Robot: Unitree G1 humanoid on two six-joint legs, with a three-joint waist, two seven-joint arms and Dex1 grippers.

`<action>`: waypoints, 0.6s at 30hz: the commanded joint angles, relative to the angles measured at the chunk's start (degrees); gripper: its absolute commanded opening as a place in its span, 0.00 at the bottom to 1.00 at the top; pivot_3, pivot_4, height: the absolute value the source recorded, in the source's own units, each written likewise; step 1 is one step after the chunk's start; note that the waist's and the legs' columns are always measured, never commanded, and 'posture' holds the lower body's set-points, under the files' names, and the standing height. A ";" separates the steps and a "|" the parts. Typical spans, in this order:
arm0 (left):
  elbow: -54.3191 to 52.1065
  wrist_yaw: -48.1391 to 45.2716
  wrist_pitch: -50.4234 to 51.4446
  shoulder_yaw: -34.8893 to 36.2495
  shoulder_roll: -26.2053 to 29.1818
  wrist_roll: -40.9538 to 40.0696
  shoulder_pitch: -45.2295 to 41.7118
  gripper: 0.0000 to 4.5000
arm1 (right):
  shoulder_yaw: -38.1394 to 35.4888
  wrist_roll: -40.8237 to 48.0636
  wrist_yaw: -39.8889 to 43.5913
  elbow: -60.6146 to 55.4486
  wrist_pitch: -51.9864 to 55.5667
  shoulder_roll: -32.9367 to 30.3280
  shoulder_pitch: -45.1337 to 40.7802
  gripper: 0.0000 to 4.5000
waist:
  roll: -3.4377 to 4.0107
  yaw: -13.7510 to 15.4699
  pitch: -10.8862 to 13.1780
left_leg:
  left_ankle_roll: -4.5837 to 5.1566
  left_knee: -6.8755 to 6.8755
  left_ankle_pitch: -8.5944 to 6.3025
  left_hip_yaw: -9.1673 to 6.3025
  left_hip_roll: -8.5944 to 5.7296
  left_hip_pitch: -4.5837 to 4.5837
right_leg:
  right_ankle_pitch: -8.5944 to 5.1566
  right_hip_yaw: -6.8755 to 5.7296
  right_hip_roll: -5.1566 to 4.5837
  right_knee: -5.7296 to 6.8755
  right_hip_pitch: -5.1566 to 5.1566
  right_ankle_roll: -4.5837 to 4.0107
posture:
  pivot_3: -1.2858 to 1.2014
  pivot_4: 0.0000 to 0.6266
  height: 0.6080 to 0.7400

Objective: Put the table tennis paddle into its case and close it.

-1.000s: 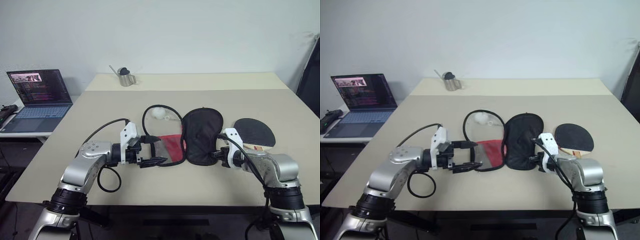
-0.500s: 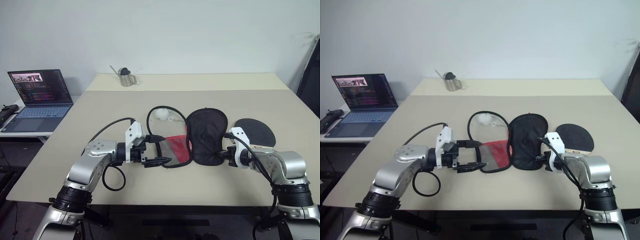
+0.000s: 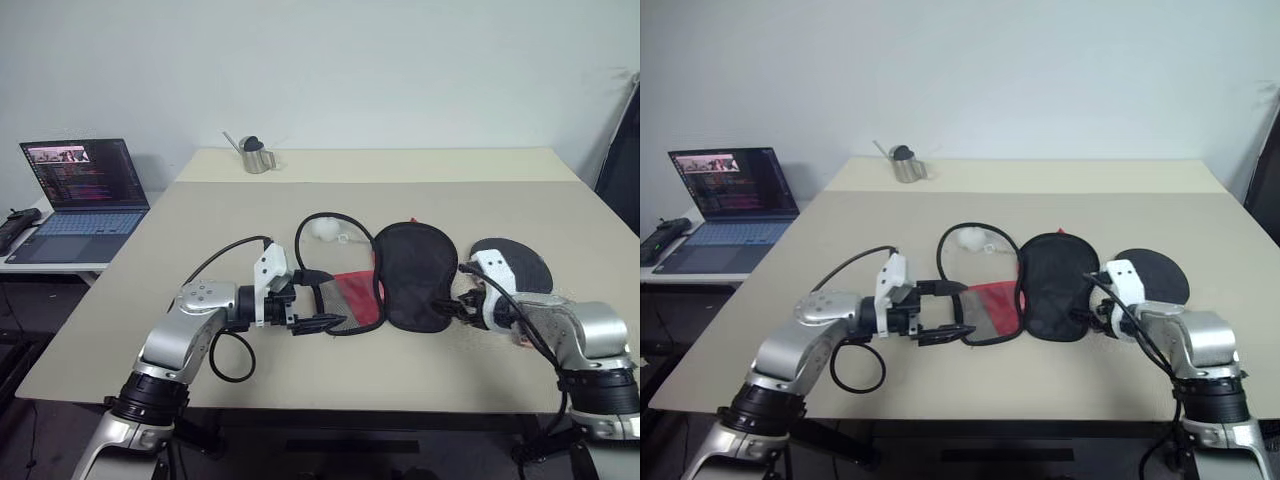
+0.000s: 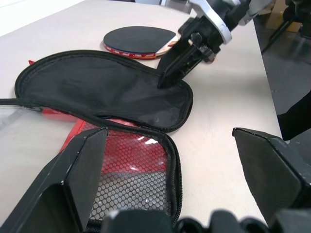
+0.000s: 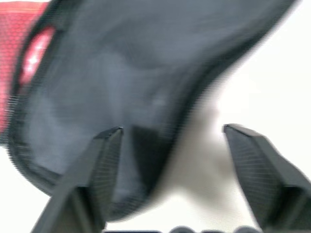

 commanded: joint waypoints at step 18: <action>3.17 -3.50 -3.27 -1.65 -3.34 1.19 -6.55 1.00 | -10.69 -5.98 -12.35 -8.13 -3.55 0.11 9.73 0.99 | -0.01 -0.22 0.00 | -0.01 -0.01 0.00 0.07 0.02 0.00 | 0.00 0.05 0.01 -0.05 0.01 0.00 | 0.52 0.24 1.00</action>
